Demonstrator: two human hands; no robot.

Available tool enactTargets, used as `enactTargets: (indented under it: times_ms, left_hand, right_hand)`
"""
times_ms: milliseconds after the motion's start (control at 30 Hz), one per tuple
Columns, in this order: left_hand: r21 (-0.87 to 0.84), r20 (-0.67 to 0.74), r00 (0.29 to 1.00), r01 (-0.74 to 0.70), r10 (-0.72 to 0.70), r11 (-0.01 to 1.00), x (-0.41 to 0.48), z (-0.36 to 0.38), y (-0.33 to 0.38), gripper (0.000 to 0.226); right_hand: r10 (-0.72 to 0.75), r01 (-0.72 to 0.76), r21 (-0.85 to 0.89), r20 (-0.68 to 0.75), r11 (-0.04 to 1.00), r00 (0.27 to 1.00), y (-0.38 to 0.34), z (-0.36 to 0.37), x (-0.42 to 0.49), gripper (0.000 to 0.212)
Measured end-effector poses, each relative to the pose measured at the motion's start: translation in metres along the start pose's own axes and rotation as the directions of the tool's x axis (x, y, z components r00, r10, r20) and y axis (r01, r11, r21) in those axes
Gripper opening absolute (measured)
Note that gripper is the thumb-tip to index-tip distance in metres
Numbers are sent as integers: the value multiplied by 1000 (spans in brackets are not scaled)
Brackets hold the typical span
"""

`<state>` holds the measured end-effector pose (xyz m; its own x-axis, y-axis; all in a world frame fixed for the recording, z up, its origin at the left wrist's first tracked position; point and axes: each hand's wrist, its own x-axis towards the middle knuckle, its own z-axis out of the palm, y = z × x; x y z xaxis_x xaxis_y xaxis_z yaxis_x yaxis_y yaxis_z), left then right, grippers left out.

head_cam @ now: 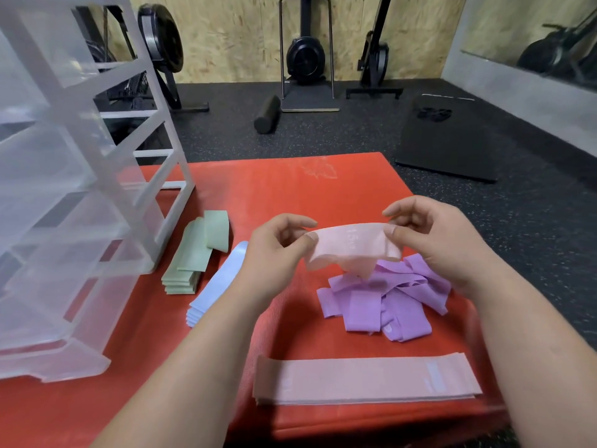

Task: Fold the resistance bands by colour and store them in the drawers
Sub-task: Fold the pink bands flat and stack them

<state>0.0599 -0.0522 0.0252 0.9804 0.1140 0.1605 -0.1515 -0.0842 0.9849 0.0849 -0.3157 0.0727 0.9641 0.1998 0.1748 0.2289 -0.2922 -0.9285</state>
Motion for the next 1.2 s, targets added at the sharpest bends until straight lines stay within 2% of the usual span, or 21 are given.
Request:
enactTargets:
  times_ms: [133, 267, 333, 400, 467, 533, 600, 700, 800, 900, 1000, 1100, 1200]
  left_hand:
    - [-54, 54, 999, -1, 4, 999, -2, 0, 3, 19]
    - [-73, 48, 998, -25, 28, 997, -2, 0, 4, 20]
    - [-31, 42, 997, -59, 60, 998, -2, 2, 4, 20]
    - [161, 40, 994, -104, 99, 981, -2, 3, -1, 19]
    - [455, 61, 987, -162, 151, 875, -4, 4, -9, 17]
    - [595, 126, 969, -245, 212, 765, -7, 6, -13, 25]
    - [553, 206, 949, -313, 238, 772, -8, 10, -9, 33]
    - [391, 277, 937, -314, 214, 865, -10, 19, 3, 39]
    - [286, 240, 952, -257, 191, 923, -13, 23, 3, 40]
    - [270, 221, 960, -229, 172, 935, -13, 23, 0, 37]
    - [216, 188, 967, -210, 170, 954, -12, 23, -1, 33]
    - [177, 117, 977, -199, 181, 964, -10, 23, -3, 33]
    - [151, 79, 982, -181, 171, 972, -8, 21, -4, 33]
  right_hand:
    - [-60, 61, 15, -39, 998, 997, -7, -1, -3, 20]
    - [-13, 13, 145, 1, 989, 1000, -12, 2, -7, 15]
    - [5, -10, 145, 35, 989, 999, -11, 4, -8, 15]
    - [5, -11, 91, 67, 996, 998, -8, 6, -9, 19]
    - [-3, 0, 36, 92, 999, 996, -6, 10, -9, 21]
    - [-23, 24, -2, 124, 1000, 992, -7, 16, -10, 19]
    - [-38, 43, -26, 157, 999, 987, -8, 22, -11, 16]
    - [-33, 31, 12, 220, 999, 975, -12, 30, -12, 13]
    - [-36, 44, -25, 260, 999, 965, -13, 34, -10, 16]
    - [-26, 42, -55, 273, 998, 962, -11, 39, -10, 21]
    - [-51, 73, -97, 213, 993, 976, -10, 44, -10, 21]
    - [-110, 118, -245, 45, 962, 993, -8, 46, -8, 30]
    - [-56, 65, -235, 45, 970, 997, -6, 44, -8, 24]
